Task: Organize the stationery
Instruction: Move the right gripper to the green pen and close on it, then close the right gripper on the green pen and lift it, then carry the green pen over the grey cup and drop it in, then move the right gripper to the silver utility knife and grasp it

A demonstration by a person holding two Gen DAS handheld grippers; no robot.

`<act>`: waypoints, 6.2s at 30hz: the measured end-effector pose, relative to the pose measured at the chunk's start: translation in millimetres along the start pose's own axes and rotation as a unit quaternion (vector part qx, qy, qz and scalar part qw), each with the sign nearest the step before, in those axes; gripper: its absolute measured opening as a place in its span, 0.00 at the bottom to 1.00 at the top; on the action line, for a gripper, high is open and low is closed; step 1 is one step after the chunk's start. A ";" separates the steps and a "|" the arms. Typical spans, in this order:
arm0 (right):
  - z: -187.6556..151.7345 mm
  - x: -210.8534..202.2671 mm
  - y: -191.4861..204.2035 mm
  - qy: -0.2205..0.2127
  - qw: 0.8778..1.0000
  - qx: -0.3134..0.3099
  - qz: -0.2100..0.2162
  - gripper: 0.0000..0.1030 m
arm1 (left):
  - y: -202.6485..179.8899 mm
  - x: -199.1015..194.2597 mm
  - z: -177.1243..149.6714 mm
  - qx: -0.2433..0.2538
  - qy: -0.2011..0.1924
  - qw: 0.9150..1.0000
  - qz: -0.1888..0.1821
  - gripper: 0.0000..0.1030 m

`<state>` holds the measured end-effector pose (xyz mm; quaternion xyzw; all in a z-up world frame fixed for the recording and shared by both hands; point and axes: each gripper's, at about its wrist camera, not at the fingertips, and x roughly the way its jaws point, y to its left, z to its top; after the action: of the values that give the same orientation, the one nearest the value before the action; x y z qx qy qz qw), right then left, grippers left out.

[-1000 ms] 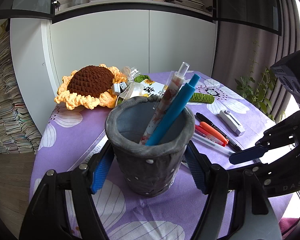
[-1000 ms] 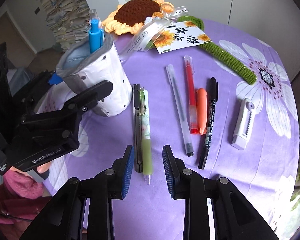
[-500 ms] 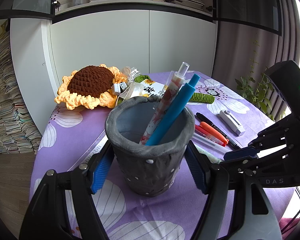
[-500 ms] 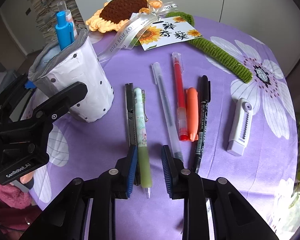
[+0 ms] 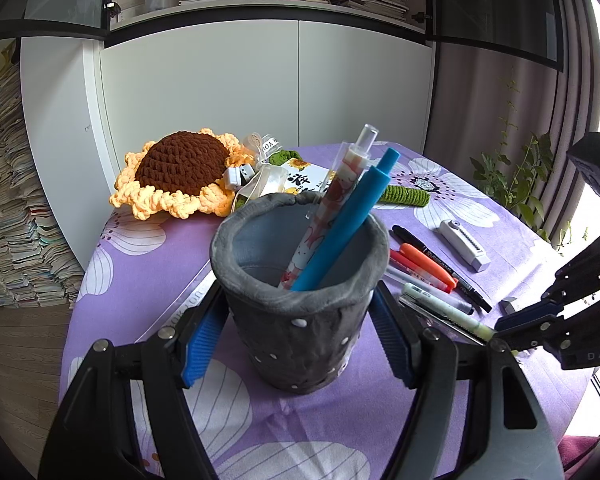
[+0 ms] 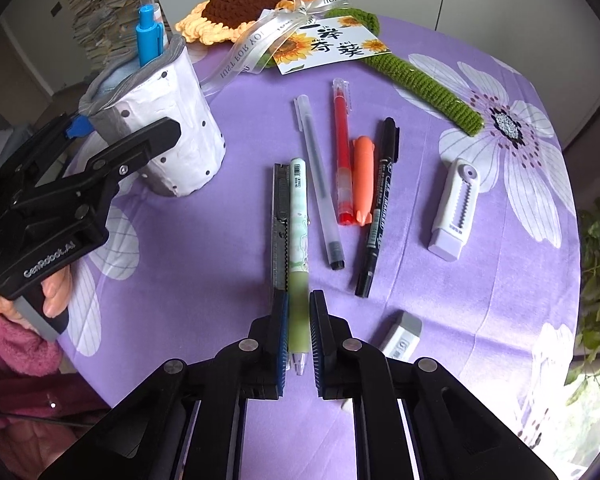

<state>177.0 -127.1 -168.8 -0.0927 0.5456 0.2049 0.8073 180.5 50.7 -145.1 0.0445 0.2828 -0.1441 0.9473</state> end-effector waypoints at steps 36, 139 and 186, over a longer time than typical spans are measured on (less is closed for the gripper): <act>-14.8 8.7 5.7 0.058 0.997 -0.046 -0.026 0.17 | -0.5 -0.5 -0.1 0.000 0.000 1.000 0.000 0.68; 110.4 -120.4 81.6 -0.227 0.967 -0.087 0.073 0.13 | -0.2 -4.1 -0.5 0.000 0.000 1.000 0.000 0.67; 58.4 36.6 26.6 0.007 1.000 -0.015 -0.004 0.15 | -1.4 -2.1 -0.2 -0.001 0.004 1.000 -0.001 0.68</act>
<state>226.4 -73.0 -177.9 -0.1084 0.5475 0.2094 0.8029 178.3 50.0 -144.1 0.0435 0.2865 -0.1446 0.9461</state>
